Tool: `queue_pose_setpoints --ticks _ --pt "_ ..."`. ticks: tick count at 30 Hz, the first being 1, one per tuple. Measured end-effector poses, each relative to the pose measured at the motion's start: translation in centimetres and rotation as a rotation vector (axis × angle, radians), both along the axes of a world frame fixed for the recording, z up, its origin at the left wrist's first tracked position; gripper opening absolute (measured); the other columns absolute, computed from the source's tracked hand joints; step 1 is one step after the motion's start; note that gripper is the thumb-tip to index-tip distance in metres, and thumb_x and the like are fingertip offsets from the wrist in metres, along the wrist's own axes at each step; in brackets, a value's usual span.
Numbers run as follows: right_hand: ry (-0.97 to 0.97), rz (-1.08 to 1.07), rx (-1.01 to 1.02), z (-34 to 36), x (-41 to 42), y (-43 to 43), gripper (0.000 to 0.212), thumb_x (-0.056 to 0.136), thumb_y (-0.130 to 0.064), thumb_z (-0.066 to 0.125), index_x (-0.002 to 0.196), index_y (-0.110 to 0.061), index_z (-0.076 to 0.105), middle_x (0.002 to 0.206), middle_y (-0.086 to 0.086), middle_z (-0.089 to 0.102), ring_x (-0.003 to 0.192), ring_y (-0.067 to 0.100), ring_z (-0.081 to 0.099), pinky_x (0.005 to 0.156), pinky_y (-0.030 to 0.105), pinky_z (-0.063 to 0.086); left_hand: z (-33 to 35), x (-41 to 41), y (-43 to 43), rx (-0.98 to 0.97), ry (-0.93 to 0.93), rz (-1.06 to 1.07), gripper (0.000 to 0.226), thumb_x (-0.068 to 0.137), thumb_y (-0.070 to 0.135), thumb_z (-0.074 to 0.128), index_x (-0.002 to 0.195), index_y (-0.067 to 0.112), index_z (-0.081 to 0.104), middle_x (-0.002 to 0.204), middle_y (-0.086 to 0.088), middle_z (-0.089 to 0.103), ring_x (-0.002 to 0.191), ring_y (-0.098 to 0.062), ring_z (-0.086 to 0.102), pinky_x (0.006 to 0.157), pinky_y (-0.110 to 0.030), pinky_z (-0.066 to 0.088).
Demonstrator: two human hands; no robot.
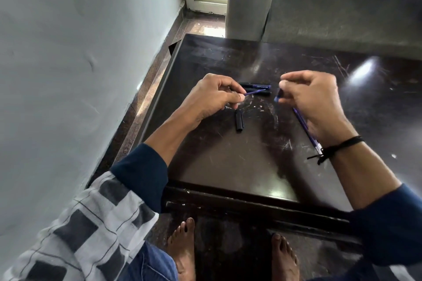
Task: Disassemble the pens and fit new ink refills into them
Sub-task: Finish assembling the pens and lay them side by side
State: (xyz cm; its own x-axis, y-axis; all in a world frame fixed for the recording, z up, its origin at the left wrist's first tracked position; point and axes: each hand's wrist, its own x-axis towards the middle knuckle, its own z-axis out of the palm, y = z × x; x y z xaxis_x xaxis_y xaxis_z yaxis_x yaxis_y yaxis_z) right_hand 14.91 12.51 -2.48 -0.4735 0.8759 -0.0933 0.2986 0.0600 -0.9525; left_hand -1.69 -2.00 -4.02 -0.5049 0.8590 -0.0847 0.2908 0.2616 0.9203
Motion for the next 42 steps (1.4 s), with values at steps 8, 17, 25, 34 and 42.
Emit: queue_pose_setpoints --ticks 8,17,25,34,42 --pt "0.351 -0.128 -0.407 -0.1 -0.9 -1.2 0.008 0.091 0.001 0.073 0.089 -0.005 0.068 0.075 0.005 0.072 0.068 0.012 0.073 0.07 0.023 0.06 0.0 0.3 0.0 0.007 -0.008 -0.032 0.006 0.087 0.018 0.075 0.092 0.021 0.078 0.074 -0.003 0.075 0.068 -0.003 0.067 0.063 -0.018 0.05" --pt "0.427 -0.225 -0.429 -0.5 -1.1 -1.6 0.011 0.094 0.0 0.07 0.087 -0.007 0.066 0.08 0.005 0.07 0.067 0.011 0.072 0.076 0.026 0.062 0.1 0.3 0.0 0.003 -0.009 -0.029 0.006 0.086 0.019 0.076 0.091 0.022 0.078 0.073 -0.002 0.075 0.068 -0.004 0.067 0.064 -0.019 0.048" --pt "0.458 -0.204 -0.554 -0.8 -1.5 -2.3 0.004 0.095 -0.002 0.07 0.098 -0.003 0.068 0.069 0.003 0.075 0.069 0.016 0.076 0.068 0.023 0.06 0.1 0.1 0.0 -0.013 -0.003 -0.041 0.007 0.088 0.02 0.076 0.093 0.023 0.077 0.075 -0.003 0.076 0.07 -0.004 0.068 0.065 -0.019 0.048" --pt "0.477 -0.226 -0.533 -0.7 -1.4 -2.4 0.011 0.092 0.0 0.072 0.098 -0.006 0.065 0.083 0.008 0.075 0.072 0.018 0.076 0.069 0.024 0.061 0.1 0.1 0.0 -0.021 0.021 -0.058 0.009 0.088 0.021 0.076 0.095 0.026 0.077 0.074 0.0 0.075 0.068 -0.001 0.067 0.068 -0.022 0.048" --pt "0.466 -0.201 -0.521 -0.6 -1.4 -2.8 0.015 0.091 0.002 0.073 0.095 -0.008 0.062 0.087 0.009 0.074 0.072 0.019 0.077 0.067 0.025 0.061 0.0 0.1 0.1 -0.028 0.025 -0.065 0.007 0.088 0.022 0.076 0.093 0.027 0.078 0.073 -0.002 0.075 0.069 -0.003 0.066 0.07 -0.025 0.048"
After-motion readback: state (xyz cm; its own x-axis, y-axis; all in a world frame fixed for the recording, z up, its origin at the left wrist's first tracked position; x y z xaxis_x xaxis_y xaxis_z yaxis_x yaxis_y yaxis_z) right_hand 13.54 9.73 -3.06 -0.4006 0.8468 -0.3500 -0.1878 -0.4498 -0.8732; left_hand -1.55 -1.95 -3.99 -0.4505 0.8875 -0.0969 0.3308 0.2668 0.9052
